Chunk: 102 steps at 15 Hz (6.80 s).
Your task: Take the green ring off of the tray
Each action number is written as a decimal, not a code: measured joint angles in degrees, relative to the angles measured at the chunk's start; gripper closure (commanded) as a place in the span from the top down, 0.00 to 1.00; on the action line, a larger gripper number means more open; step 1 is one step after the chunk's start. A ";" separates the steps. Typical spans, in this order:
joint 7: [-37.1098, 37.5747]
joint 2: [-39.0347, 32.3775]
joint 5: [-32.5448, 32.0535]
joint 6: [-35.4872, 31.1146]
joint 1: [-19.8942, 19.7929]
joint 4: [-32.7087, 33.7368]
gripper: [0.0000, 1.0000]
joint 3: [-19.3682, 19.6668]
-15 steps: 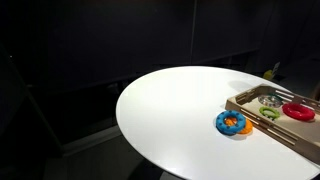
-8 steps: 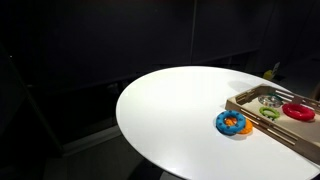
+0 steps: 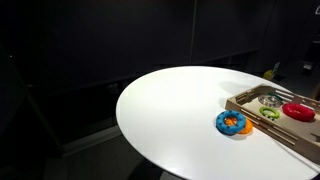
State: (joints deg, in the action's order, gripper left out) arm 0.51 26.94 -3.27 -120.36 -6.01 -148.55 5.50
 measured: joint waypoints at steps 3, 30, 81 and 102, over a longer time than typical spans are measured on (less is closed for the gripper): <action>0.00 -3.29 0.00 -3.32 0.15 0.67 1.00 -0.75; 27.64 -23.32 -0.57 -12.08 0.55 4.99 1.00 -3.62; 21.36 -20.22 -0.44 -17.57 7.35 5.15 0.07 -7.26; 9.01 -19.27 0.42 -17.17 14.18 5.16 1.00 -13.50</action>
State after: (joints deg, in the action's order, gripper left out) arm 9.51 7.67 -2.84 -137.53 8.16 -143.39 -7.99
